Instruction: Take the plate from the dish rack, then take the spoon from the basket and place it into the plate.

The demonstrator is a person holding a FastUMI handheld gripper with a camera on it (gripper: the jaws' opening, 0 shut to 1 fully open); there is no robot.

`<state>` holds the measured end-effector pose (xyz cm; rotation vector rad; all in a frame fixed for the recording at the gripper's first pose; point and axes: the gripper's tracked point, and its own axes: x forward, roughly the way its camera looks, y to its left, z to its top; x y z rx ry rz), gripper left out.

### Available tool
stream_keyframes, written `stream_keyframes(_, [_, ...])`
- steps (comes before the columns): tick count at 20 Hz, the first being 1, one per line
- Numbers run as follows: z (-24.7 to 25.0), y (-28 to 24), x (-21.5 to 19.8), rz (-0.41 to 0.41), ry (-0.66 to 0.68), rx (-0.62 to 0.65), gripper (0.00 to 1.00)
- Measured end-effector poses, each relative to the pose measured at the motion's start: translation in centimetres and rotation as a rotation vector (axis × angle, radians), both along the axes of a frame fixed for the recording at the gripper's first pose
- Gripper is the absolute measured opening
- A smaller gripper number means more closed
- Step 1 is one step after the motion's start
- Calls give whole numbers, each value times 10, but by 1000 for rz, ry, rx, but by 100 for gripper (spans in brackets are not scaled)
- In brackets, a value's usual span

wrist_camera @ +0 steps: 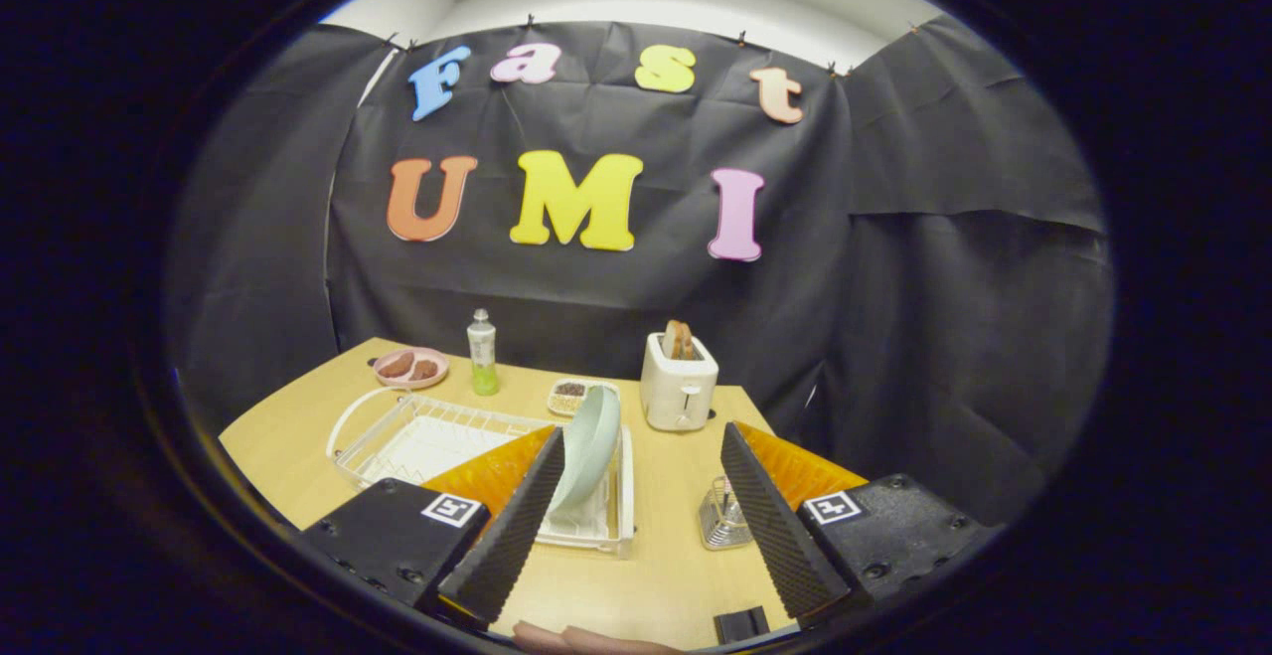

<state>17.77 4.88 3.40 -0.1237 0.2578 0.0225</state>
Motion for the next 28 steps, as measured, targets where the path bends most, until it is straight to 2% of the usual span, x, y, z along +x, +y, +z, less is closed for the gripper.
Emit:
stream_keyframes(4, [1, 18, 62, -4, 73, -53, 100])
stream_keyframes(8, [-20, 41, 114, 52, 240, -169, 99])
stream_keyframes(11, [-23, 30, 144, -3, 332, -247, 98])
stream_keyframes(12, [-30, 32, 149, 4, 383, -253, 96])
stream_keyframes(15, [-51, 23, 161, -73, 561, -232, 75])
stream_keyframes(16, [-57, 25, 165, -76, 601, -226, 68])
stream_keyframes(18, [-61, 23, 173, -86, 646, -236, 68])
stream_keyframes(20, [-67, 25, 174, -87, 707, -268, 55])
stream_keyframes(22, [-67, 18, 174, -159, 774, -338, 42])
stream_keyframes(28, [-59, 35, 171, -201, 836, -435, 26])
